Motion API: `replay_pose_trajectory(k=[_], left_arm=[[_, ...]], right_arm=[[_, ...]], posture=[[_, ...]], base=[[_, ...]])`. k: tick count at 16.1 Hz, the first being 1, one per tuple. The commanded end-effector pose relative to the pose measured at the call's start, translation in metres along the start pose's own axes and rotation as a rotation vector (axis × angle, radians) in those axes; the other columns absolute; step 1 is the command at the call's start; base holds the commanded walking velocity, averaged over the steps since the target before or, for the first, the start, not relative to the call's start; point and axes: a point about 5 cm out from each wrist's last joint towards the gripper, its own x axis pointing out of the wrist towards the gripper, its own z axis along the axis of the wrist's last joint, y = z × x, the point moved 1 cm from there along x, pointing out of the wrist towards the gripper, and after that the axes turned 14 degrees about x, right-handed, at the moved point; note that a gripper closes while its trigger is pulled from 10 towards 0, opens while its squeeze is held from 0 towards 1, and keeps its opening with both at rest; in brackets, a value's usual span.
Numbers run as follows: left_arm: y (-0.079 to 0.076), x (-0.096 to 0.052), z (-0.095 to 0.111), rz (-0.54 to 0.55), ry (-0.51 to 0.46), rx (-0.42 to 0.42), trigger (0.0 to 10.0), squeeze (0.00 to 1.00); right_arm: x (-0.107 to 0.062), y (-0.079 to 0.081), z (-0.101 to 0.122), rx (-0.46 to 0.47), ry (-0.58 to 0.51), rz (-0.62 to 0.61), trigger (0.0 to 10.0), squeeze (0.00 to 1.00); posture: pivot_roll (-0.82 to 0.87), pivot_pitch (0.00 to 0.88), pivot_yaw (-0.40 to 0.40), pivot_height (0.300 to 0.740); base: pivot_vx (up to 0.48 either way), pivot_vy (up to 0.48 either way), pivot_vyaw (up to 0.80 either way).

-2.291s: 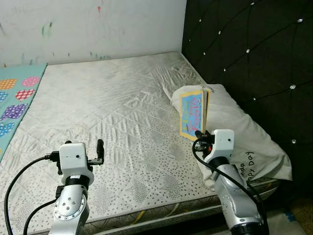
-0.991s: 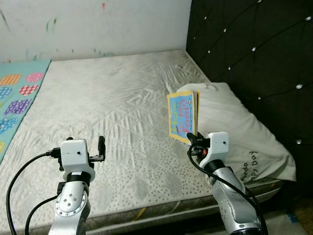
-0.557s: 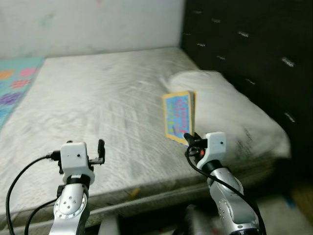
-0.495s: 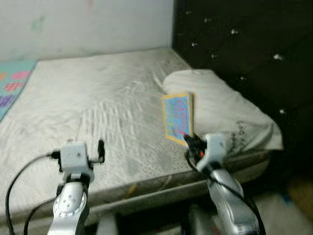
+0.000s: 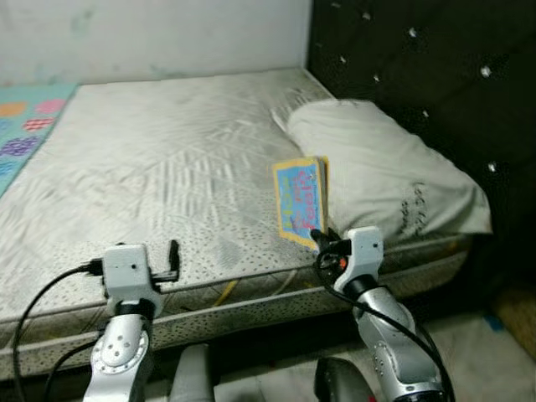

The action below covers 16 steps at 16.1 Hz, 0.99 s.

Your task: Clean up the room

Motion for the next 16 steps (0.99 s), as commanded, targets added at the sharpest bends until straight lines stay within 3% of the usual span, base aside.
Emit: replay_pose_trajectory(k=[1, 6, 13, 16], left_arm=[[0.002, 0.001, 0.009, -0.004, -0.042, -0.007, 10.0, 0.00], [-0.001, 0.001, 0.011, -0.026, -0.055, -0.018, 10.0, 0.00], [-0.003, 0.000, 0.011, -0.051, -0.058, -0.025, 10.0, 0.00], [-0.004, 0.000, 0.011, -0.056, -0.058, -0.024, 10.0, 0.00]], right_arm=[[0.004, 0.007, 0.015, -0.016, -0.065, 0.042, 10.0, 0.00], [0.003, 0.013, 0.015, -0.036, -0.064, 0.103, 10.0, 0.00], [0.003, 0.015, 0.013, -0.011, -0.055, 0.115, 10.0, 0.00], [0.002, 0.017, 0.013, -0.041, -0.057, 0.133, 10.0, 0.00]], posture=[[-0.07, 0.000, 0.006, 0.615], [-0.07, 0.000, 0.005, 0.615], [-0.08, 0.000, 0.005, 0.615], [-0.08, 0.000, 0.005, 0.615]], base=[[0.000, 0.000, 0.00], [0.000, 0.000, 0.00], [0.299, 0.000, 0.00], [0.352, 0.000, 0.24]])
